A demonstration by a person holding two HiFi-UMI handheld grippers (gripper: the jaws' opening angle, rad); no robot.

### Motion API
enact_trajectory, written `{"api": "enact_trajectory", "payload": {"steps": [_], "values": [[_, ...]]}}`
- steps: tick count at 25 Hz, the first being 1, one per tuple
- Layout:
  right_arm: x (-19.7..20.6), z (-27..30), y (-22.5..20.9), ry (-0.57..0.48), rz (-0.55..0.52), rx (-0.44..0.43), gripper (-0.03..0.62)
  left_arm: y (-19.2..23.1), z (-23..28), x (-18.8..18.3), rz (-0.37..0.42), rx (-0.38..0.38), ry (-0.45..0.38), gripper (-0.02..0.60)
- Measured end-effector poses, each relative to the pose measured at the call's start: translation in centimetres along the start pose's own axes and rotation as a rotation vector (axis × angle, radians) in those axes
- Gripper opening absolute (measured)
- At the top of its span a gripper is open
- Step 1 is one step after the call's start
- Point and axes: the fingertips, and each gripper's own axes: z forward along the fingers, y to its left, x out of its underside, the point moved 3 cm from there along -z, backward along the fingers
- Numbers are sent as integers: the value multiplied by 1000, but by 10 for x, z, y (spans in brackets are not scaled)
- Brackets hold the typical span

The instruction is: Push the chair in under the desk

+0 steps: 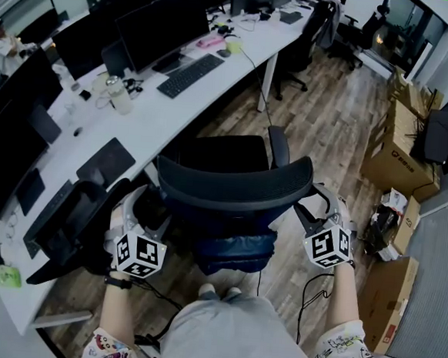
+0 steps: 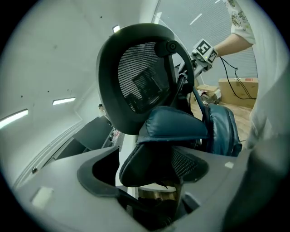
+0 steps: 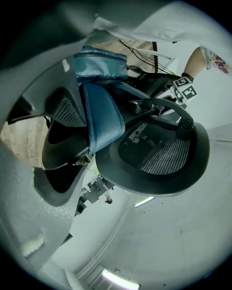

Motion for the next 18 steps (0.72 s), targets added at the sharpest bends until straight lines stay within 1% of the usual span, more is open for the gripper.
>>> {"api": "enact_trajectory", "payload": {"steps": [2, 3, 5, 6, 7, 13, 18], "values": [[2, 4, -1, 3, -18, -8, 258, 1, 4, 3, 21, -1, 16, 347], [2, 5, -2, 3, -28, -13, 258, 1, 6, 3, 28, -3, 19, 331], [3, 7, -2, 4, -50, -18, 255, 1, 11, 3, 52, -9, 27, 297], [3, 7, -2, 3, -59, -18, 253, 1, 13, 2, 67, -14, 33, 265], [3, 7, -2, 2, -64, -15, 253, 0, 14, 2, 81, -21, 38, 246], [5, 12, -6, 4, -84, 8, 250, 0, 20, 2, 97, -67, 62, 255], [9, 17, -11, -7, -86, -1, 249, -1, 23, -1, 95, -93, 71, 253]]}}
